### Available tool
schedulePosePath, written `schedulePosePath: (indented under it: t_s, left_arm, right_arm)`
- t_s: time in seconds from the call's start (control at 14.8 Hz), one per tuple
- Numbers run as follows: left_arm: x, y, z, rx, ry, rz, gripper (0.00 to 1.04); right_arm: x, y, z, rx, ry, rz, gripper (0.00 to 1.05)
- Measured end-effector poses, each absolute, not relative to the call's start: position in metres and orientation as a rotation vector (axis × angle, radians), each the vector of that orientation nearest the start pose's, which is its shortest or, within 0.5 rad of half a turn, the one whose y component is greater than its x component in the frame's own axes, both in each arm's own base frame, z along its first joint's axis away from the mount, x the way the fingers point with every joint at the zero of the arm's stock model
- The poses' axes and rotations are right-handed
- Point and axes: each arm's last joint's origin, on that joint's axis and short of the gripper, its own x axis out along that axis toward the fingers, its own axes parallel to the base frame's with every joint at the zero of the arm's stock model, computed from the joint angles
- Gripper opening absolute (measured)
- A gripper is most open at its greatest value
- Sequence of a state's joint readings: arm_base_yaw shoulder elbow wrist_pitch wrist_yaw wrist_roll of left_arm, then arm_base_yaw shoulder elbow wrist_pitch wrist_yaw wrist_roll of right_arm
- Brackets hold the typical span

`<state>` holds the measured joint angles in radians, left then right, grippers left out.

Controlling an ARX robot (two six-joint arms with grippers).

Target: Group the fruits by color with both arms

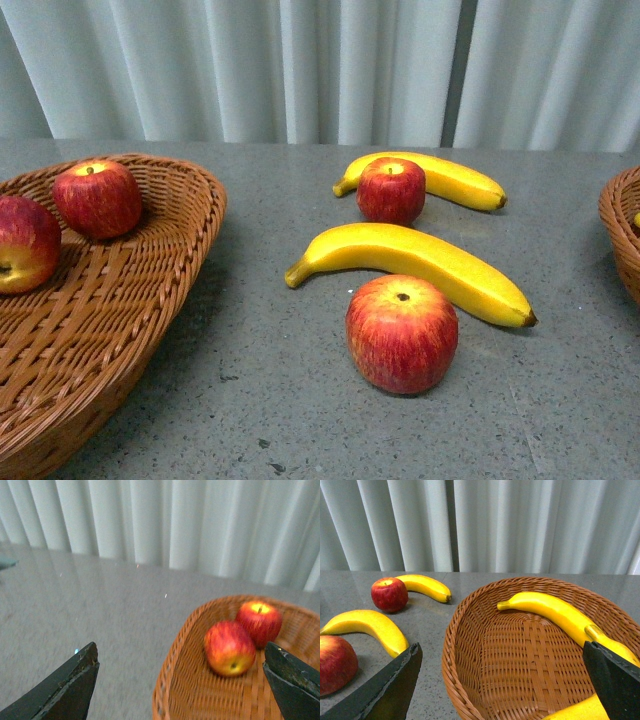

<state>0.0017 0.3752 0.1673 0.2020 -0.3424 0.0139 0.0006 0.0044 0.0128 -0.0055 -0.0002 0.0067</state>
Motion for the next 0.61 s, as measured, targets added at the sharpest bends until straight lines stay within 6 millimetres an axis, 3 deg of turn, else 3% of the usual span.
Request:
schedulePosePath:
  t_s: [0.14, 0.27, 0.47, 0.61]
  left_arm:
    - [0.154, 0.013, 0.238, 0.056, -0.066, 0.245, 0.98]
    - [0.205, 0.009, 0.263, 0.086, -0.048, 0.080, 0.98]
    - [0.273, -0.022, 0.279, 0.158, 0.055, -0.215, 0.98]
    - [0.294, -0.048, 0.284, 0.178, 0.103, -0.356, 0.98]
  right_arm:
    - [0.097, 0.000, 0.167, 0.007, -0.004, 0.000, 0.98]
    - [0.097, 0.000, 0.167, 0.007, -0.004, 0.000, 0.98]
    - [0.097, 0.000, 0.167, 0.007, -0.004, 0.000, 0.98]
    - [0.097, 0.000, 0.167, 0.007, -0.004, 0.000, 0.98]
